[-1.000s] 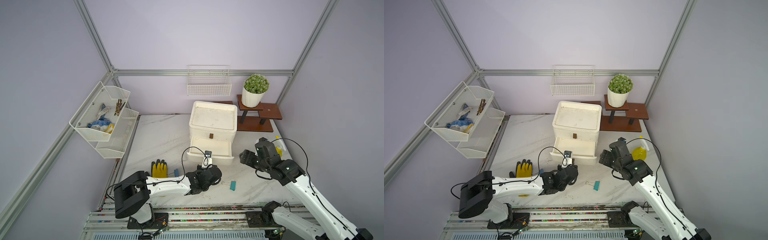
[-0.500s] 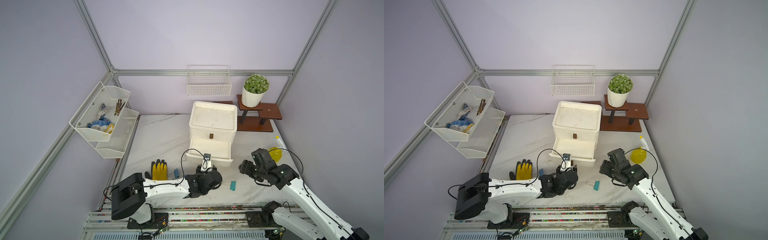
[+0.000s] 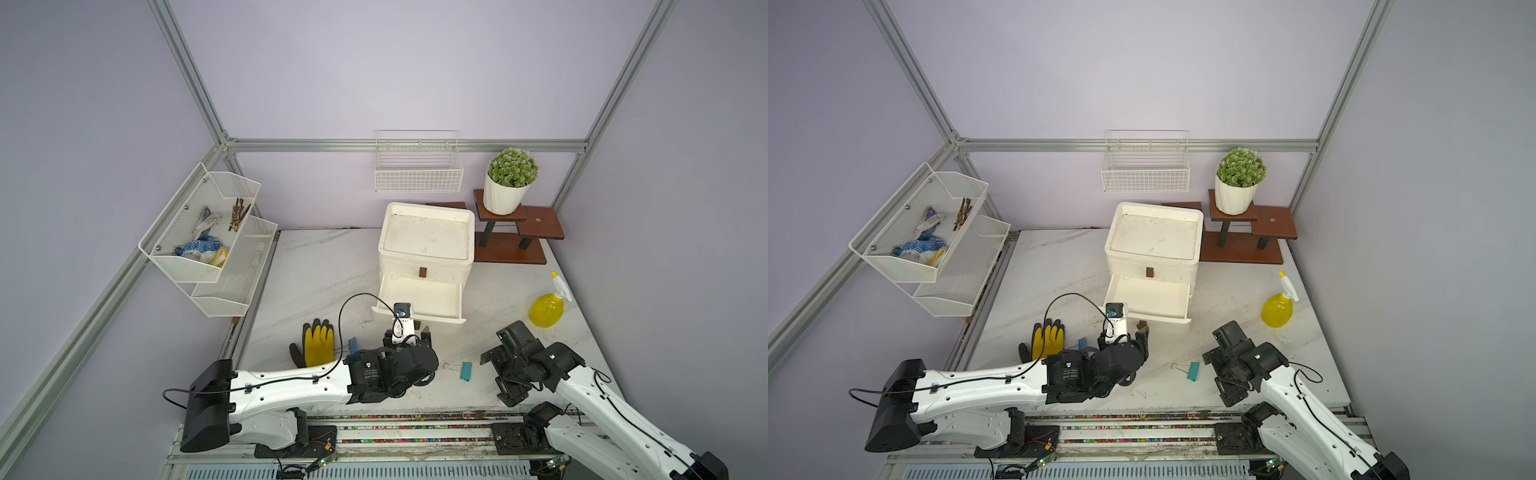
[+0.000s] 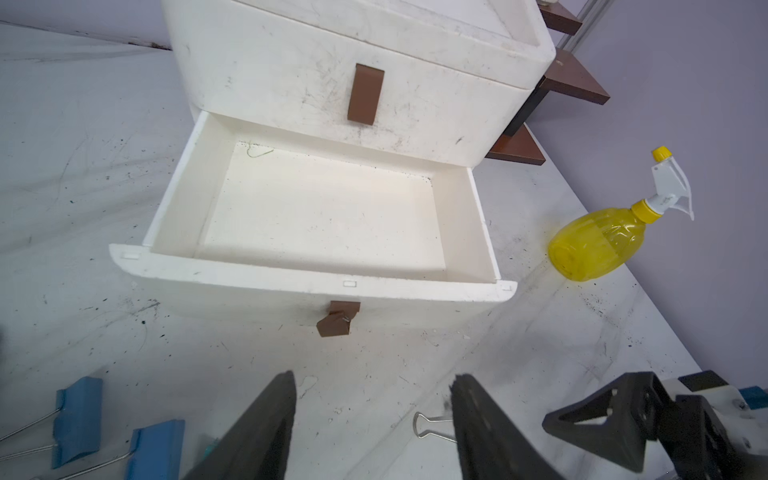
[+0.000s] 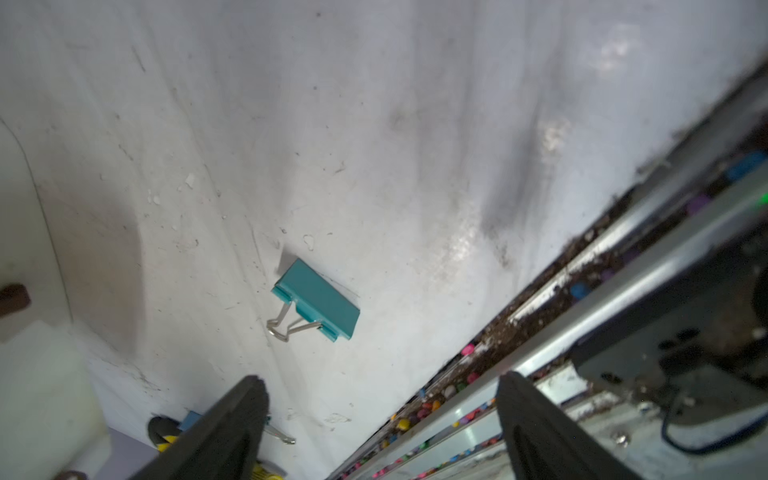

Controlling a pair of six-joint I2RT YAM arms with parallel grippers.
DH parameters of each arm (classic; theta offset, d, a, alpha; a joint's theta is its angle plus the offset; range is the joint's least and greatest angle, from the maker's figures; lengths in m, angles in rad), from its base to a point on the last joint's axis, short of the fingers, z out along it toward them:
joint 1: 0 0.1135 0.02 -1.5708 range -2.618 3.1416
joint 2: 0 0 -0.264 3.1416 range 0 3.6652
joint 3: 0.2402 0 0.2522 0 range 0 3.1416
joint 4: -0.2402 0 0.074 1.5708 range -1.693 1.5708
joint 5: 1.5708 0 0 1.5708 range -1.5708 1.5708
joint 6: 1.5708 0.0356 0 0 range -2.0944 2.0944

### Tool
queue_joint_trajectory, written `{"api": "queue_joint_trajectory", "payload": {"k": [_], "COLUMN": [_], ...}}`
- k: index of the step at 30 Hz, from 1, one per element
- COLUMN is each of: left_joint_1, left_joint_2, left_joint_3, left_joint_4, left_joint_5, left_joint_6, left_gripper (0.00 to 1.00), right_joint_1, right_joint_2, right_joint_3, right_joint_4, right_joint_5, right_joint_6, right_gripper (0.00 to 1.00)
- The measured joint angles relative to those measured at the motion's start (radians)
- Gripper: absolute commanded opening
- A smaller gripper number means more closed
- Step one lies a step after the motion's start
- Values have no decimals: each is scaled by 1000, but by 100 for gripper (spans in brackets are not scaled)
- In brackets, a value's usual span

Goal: Put the binder clips in the drawer according to color
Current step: Pick up the binder clip at the center of the board.

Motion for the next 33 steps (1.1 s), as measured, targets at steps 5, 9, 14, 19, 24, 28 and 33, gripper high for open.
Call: {"api": "queue_joint_trajectory", "payload": {"k": [5,9,14,19,24,28,33], "left_joint_1": [-1,-8,-23,-33,-34,-34,-34], "left_joint_2": [-60,-92,-127,-166,-187,-187,-187], "left_joint_3": [4,4,4,3,3,2,2], "left_joint_4": [-82,-119,-145,-164,-170,-172,-174], "left_joint_5": [-22,-44,-68,-92,-107,-111,-117], "left_joint_6": [-34,-47,-60,-63,-63,-64,-63], "left_gripper": [62,61,60,59,57,57,57], "right_joint_1": [3,5,5,5,5,8,37], "right_joint_2": [177,312,326,330,308,333,387], "right_joint_3": [56,45,-46,-52,-31,-32,-47], "right_joint_4": [11,40,196,303,325,359,402], "right_joint_5": [-61,-103,-122,-105,-71,-83,-90], "right_joint_6": [113,188,319,389,411,413,413], "right_gripper": [100,100,99,99,99,99,98]}}
